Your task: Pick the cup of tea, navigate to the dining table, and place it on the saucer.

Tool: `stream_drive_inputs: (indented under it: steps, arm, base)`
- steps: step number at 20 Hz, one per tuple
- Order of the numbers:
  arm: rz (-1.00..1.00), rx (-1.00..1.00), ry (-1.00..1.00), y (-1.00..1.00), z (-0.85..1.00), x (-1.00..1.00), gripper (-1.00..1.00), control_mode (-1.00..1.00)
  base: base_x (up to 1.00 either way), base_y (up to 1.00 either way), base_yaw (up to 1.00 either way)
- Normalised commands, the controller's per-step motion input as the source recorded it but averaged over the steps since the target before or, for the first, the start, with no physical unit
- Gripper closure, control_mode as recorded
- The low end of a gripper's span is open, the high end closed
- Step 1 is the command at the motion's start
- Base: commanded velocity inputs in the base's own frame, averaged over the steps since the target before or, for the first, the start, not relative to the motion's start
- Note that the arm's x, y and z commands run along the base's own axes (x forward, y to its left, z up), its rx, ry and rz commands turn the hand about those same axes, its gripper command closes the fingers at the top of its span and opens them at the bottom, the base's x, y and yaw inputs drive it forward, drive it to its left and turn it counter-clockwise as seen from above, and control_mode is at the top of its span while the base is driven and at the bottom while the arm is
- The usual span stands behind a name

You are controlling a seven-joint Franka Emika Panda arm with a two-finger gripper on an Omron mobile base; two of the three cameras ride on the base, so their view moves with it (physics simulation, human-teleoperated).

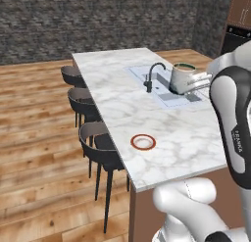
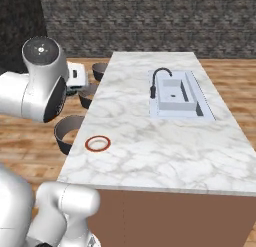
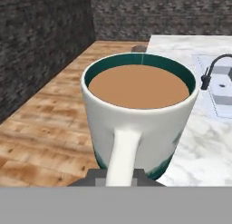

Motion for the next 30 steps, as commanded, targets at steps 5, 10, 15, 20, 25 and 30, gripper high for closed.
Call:
stream_drive_inputs:
  steps: [5, 10, 15, 20, 25, 30]
  arm:
    - [0.59, 0.0, 0.11, 0.0, -0.09, 1.0, 1.0, -1.0]
    - [0.49, 0.0, 0.03, 0.07, -0.21, 0.95, 1.0, -1.0]
    - [0.39, -0.02, 0.01, 0.0, -0.61, 0.49, 1.0, -1.0]
    - [0.19, -0.06, 0.04, -0.02, -0.92, 0.02, 1.0, -1.0]
    - [0.05, -0.09, 0.0, 0.0, -1.0, -0.03, 1.0, -1.0]
    - [0.0, -0.07, 0.0, 0.01, -0.97, -0.05, 1.0, -1.0]
  base:
    - [0.0, 0.0, 0.0]
    - [0.0, 0.0, 0.0]
    - [0.0, 0.0, 0.0]
    - [0.0, 0.0, 0.0]
    - [0.0, 0.0, 0.0]
    - [0.0, 0.0, 0.0]
